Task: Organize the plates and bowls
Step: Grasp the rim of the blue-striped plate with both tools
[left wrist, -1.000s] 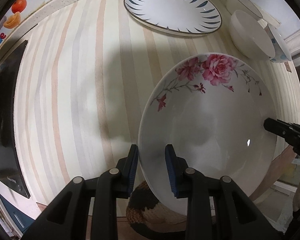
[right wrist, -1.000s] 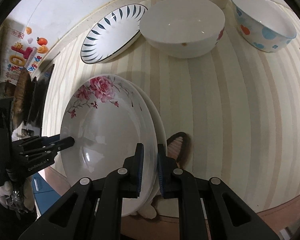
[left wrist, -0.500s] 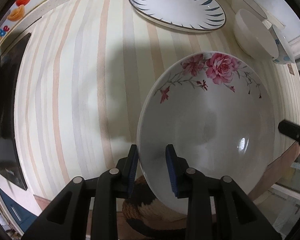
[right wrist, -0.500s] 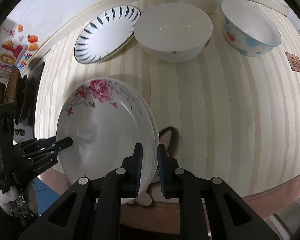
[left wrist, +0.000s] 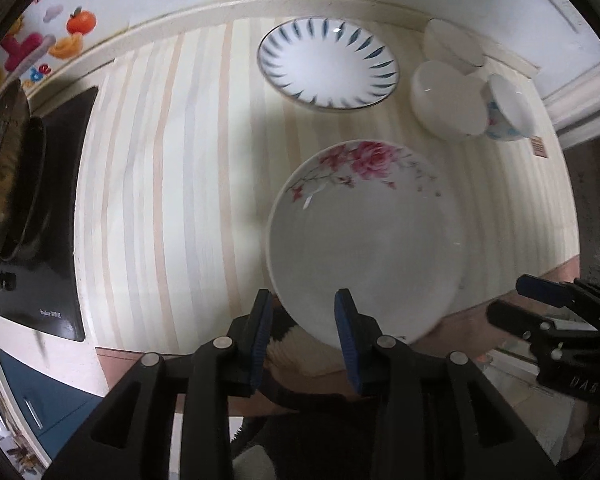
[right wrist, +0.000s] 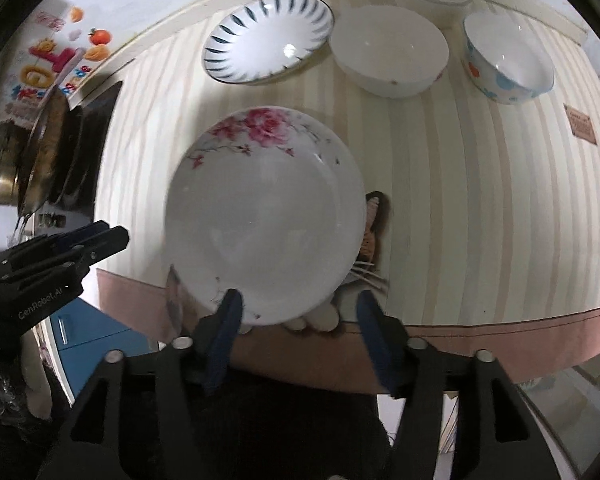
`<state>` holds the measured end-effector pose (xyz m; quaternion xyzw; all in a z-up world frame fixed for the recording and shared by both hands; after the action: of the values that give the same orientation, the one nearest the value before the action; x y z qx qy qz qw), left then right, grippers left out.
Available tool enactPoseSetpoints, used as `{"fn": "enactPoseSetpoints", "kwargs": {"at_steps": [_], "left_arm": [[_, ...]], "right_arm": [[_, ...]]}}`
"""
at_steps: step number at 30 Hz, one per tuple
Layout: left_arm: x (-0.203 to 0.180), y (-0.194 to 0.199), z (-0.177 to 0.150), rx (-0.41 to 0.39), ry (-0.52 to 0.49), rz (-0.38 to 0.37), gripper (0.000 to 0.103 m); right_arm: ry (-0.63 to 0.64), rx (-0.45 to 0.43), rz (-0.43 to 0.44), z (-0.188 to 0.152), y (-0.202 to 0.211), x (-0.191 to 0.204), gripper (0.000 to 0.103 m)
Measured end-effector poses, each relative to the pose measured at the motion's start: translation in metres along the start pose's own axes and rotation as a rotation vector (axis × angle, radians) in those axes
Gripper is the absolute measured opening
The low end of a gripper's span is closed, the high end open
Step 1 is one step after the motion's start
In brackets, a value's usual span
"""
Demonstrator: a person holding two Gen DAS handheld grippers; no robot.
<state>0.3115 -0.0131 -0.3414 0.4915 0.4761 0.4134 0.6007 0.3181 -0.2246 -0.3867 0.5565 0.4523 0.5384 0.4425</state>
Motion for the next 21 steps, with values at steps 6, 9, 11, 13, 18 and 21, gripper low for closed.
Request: {"fn": "enactPoseSetpoints", "kwargs": {"at_steps": [6, 9, 11, 13, 18, 21], "left_arm": [[-0.014, 0.018, 0.003, -0.013, -0.033, -0.012, 0.071], [-0.015, 0.019, 0.008, -0.027, -0.031, -0.012, 0.074], [-0.014, 0.021, 0.014, -0.034, -0.020, -0.020, 0.074], [-0.010, 0.023, 0.029, -0.052, -0.004, -0.034, 0.074], [0.020, 0.032, 0.096, -0.167, 0.081, -0.030, 0.074], [0.047, 0.013, 0.146, -0.185, 0.136, -0.005, 0.074]], "right_arm": [[0.068, -0.024, -0.007, -0.003, 0.023, 0.013, 0.085], [0.073, -0.026, -0.007, 0.001, 0.025, 0.012, 0.089], [0.062, -0.023, 0.002, 0.010, 0.025, 0.010, 0.089], [0.056, -0.038, 0.030, 0.024, 0.031, 0.009, 0.089], [0.047, -0.190, 0.077, 0.111, 0.060, 0.004, 0.089], [0.040, -0.245, 0.069, 0.168, 0.054, -0.002, 0.089]]}}
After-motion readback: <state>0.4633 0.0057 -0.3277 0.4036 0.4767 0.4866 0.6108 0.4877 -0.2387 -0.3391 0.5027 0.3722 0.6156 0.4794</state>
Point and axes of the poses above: each gripper's, at about its wrist camera, not at the fingertips, and y roughly against the way its jaws point, x to its left, z to its top, the point moved 8 cm from there along -y, roughly the way its jaws point, and after that the axes turned 2 degrees about -y, right-handed, at the moved point
